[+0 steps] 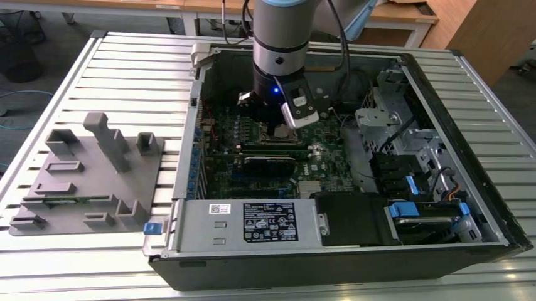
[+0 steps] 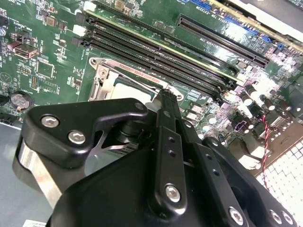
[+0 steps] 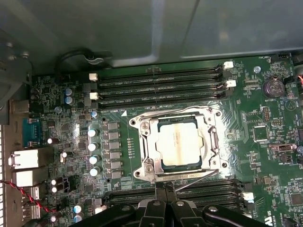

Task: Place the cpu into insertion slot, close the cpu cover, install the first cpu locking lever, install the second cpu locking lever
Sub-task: 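Install the second cpu locking lever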

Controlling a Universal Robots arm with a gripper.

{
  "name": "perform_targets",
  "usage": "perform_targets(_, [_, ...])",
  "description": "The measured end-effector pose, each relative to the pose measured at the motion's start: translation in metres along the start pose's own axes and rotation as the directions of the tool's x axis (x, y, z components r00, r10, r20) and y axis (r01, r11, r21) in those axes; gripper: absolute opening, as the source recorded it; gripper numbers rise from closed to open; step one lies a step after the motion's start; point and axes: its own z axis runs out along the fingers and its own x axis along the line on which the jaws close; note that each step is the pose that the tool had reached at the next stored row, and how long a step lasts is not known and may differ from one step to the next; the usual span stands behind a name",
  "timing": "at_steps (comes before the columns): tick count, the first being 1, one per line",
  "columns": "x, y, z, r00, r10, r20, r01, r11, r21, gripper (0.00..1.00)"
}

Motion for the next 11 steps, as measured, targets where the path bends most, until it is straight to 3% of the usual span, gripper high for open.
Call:
perform_targets(7, [0.0002,-0.0001,0.0004,1.0,0.0,0.0,0.0,1.0,-0.0001,0.1])
perform_targets(11, [0.0005,-0.0006,0.0048,1.0,0.0,0.0001,0.0,1.0,-0.0002,0.1])
